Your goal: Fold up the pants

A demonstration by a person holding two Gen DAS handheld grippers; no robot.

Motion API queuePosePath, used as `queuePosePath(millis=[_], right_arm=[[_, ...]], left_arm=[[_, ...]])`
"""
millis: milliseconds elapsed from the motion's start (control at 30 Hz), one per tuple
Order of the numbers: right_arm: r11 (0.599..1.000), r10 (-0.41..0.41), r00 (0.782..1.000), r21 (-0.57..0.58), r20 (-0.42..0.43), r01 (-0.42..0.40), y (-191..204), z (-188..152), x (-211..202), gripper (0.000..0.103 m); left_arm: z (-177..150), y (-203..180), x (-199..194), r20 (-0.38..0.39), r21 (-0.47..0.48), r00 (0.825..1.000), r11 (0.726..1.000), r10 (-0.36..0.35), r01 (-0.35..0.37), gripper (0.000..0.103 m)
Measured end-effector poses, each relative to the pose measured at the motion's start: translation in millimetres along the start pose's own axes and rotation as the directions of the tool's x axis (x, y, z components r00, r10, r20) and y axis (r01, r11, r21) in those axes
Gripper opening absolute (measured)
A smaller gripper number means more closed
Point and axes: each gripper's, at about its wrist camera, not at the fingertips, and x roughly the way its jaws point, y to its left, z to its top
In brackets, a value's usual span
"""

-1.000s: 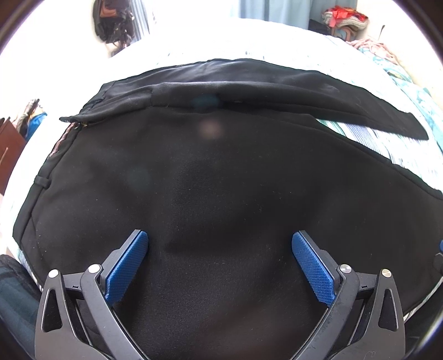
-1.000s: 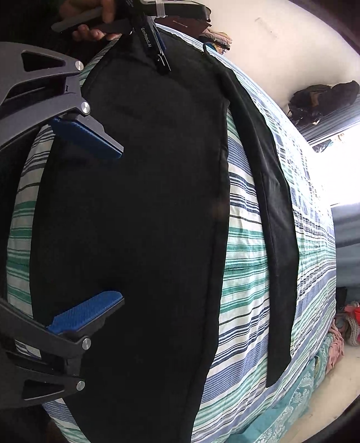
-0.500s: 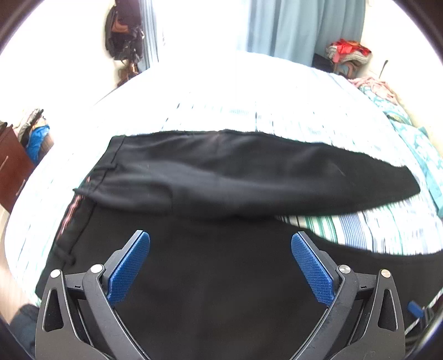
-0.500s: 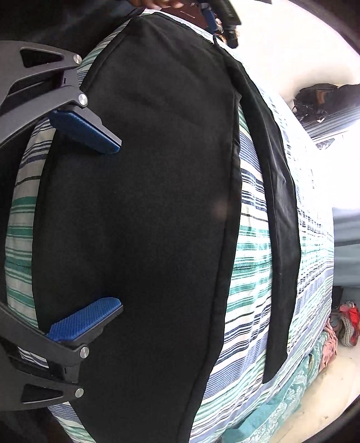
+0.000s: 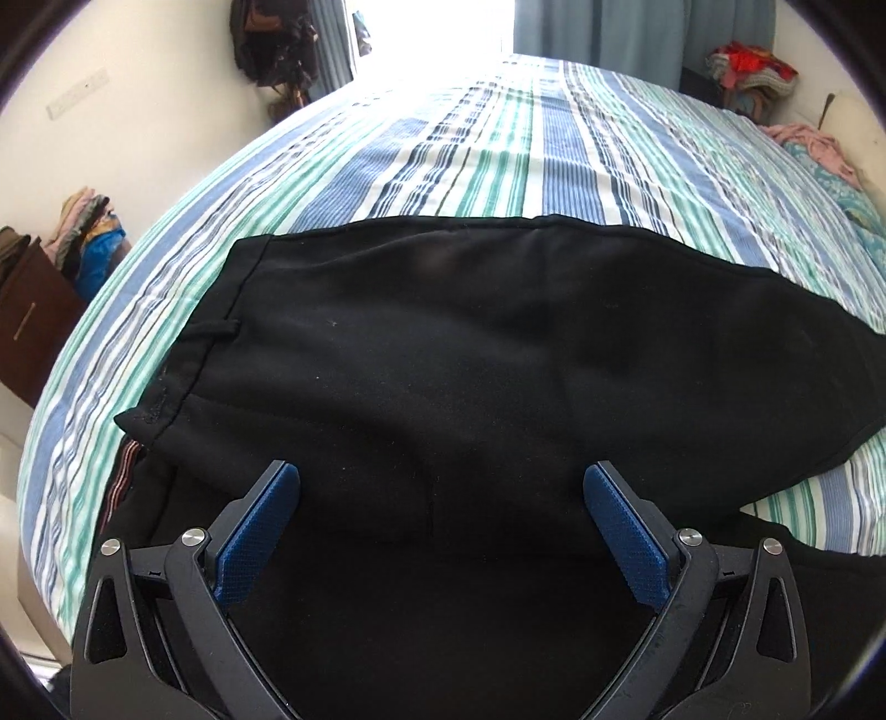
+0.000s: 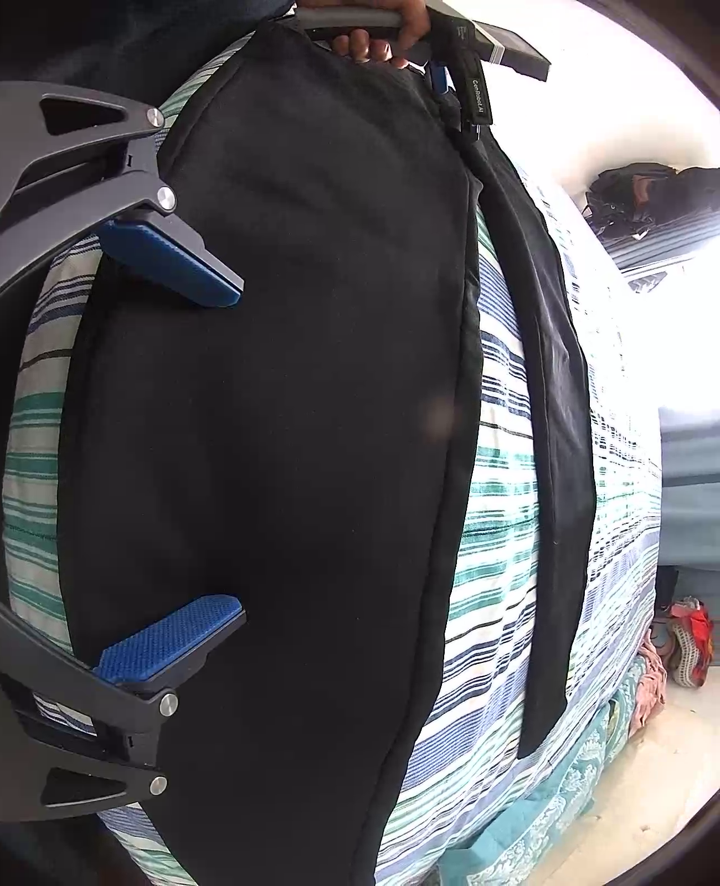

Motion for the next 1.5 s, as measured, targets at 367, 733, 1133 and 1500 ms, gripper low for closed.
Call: queuePosePath(millis=[367, 733, 1133, 1500], right_arm=[[1.0, -0.008, 1.0, -0.006, 0.022, 0.008, 1, -2, 0, 0.103], [1.0, -0.006, 0.999, -0.012, 0.04, 0.007, 1, -4, -1, 0.103], [1.0, 0.006, 1.0, -0.025, 0.008, -0.006, 1, 2, -6, 0.103], [0.998, 0.03, 0.989, 0.044, 0.145, -0.037, -56, 43, -42, 0.103]], left_arm=[[-1, -31, -37, 0.065, 0.051, 0.994, 0.995, -0.085, 0.082, 0.102], [-10, -48, -56, 0.054, 0.046, 0.989, 0.99, -0.138, 0.135, 0.102], [2, -82, -1, -0.035, 0.182, 0.999, 0.983, -0.034, 0.04, 0.102], [-11, -37, -12, 0.017, -0.068, 1.0, 0.997, -0.026, 0.027, 0.102]])
